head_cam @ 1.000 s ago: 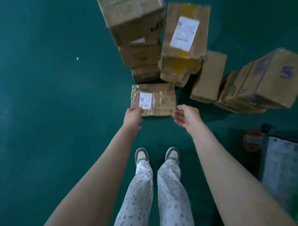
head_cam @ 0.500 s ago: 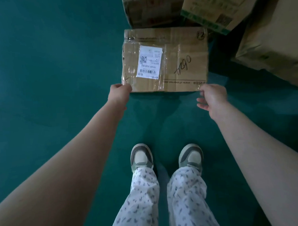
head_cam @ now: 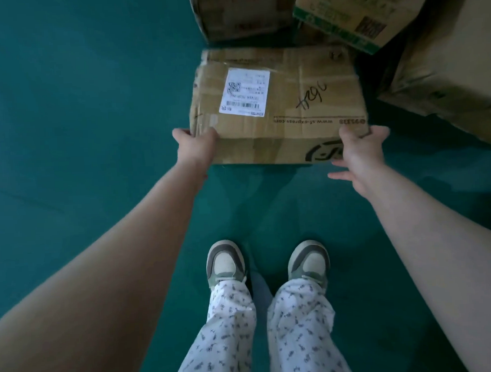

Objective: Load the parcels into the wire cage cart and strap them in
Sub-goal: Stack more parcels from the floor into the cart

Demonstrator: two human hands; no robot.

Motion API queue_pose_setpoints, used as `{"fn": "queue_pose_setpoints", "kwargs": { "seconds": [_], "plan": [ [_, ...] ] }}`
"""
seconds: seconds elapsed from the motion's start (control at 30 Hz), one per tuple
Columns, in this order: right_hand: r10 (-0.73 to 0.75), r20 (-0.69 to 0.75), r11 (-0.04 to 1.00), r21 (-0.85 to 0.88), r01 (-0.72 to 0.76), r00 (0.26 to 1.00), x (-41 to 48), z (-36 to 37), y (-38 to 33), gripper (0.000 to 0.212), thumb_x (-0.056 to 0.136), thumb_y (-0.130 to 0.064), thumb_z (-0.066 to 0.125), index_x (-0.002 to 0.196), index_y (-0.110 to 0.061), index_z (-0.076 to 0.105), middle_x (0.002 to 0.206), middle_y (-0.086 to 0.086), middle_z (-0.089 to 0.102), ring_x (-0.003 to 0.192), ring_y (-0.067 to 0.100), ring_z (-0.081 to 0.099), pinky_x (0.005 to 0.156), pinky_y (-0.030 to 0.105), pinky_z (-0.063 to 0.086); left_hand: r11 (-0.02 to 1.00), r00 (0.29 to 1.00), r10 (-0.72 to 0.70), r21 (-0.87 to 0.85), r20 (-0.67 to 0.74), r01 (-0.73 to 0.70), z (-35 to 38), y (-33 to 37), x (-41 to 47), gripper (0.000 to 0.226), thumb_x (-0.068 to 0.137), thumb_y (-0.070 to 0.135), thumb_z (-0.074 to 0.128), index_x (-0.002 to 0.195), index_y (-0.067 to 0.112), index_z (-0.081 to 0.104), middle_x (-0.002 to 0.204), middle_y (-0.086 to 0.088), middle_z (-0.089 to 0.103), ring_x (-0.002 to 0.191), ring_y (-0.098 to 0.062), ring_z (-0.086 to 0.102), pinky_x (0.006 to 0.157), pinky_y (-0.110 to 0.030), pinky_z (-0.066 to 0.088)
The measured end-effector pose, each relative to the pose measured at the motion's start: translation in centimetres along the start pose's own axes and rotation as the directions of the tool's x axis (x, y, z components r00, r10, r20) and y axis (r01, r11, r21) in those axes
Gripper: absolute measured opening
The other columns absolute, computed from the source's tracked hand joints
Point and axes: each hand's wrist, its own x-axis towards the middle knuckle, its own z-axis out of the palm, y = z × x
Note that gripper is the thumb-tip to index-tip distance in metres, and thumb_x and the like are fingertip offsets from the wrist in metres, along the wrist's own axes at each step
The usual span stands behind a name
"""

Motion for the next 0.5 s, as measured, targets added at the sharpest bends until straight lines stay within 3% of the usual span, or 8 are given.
{"fn": "queue_pose_setpoints", "kwargs": {
  "seconds": [0.13, 0.5],
  "plan": [
    [0.083, -0.034, 0.996, -0.013, -0.084, 0.996, -3.0, -2.9, -1.9, 0.033, 0.1, -0.026, 0.043, 0.126, -0.017, 0.025, 0.133, 0.016, 0.045, 0.108, 0.038, 0.056, 0.078, 0.046, 0.051, 1.0, 1.0, -0.002, 0.006, 0.0, 0.002, -1.0, 1.8, -4.7, 0.031, 0.095, 0.027, 0.042, 0.122, 0.016, 0.029, 0.108, -0.005, 0.044, 0.096, -0.027, 0.049, 0.078, -0.039, 0.041],
    [0.153, -0.103, 0.988, -0.001, -0.154, 0.983, -15.5, -12.8, -7.5, 0.039, 0.1, -0.028, 0.041, 0.131, -0.016, 0.023, 0.131, 0.021, 0.046, 0.103, 0.042, 0.058, 0.083, 0.052, 0.052, 1.0, 0.999, 0.02, 0.018, 0.041, -0.02, -5.6, 6.9, -21.1, 0.04, 0.099, 0.026, 0.039, 0.134, 0.013, 0.025, 0.105, -0.006, 0.043, 0.093, -0.027, 0.047, 0.077, -0.037, 0.036]
  ]
}}
